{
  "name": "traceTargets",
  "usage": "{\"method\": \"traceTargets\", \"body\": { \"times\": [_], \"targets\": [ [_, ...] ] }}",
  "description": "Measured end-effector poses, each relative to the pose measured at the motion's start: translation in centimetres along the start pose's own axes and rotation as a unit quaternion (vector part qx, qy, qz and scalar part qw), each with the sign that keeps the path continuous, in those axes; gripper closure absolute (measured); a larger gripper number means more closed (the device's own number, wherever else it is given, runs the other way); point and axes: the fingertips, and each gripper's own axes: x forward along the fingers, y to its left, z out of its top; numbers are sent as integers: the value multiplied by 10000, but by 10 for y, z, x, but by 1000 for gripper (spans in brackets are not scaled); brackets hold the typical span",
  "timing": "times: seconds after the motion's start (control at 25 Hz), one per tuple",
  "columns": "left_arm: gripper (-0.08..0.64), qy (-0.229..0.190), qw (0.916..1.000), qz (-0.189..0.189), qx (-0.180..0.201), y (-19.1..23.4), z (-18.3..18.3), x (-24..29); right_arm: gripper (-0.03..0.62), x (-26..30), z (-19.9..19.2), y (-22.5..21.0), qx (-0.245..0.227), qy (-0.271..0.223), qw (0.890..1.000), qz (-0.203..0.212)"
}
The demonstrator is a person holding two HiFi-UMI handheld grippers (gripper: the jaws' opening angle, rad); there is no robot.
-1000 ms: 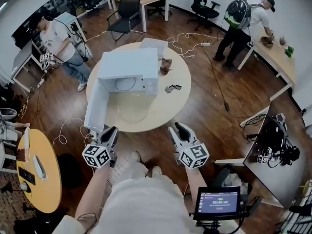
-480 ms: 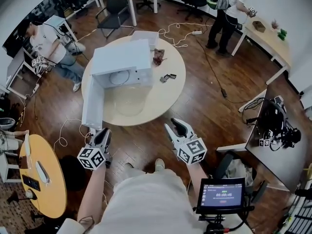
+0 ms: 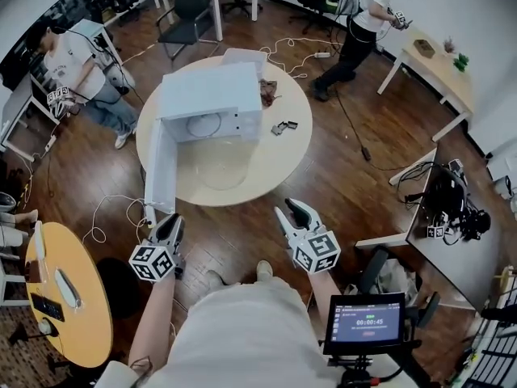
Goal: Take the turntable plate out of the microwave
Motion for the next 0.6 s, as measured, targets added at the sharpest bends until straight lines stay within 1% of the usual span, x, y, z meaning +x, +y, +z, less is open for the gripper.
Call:
{"method": "traceTargets", "body": {
  "times": [0.12, 0.4, 0.6],
  "targets": [
    [523, 61, 10000, -5, -12, 23, -1, -8, 454, 11, -6, 13, -13, 31, 9999, -109],
    [523, 116, 9999, -10, -70, 67, -1, -26, 454, 31, -24, 36, 139, 164, 9991, -354],
    [523, 197, 9997, -30, -172, 87, -13, -34, 454, 44, -26, 52, 389, 107, 9982, -442]
  ]
}}
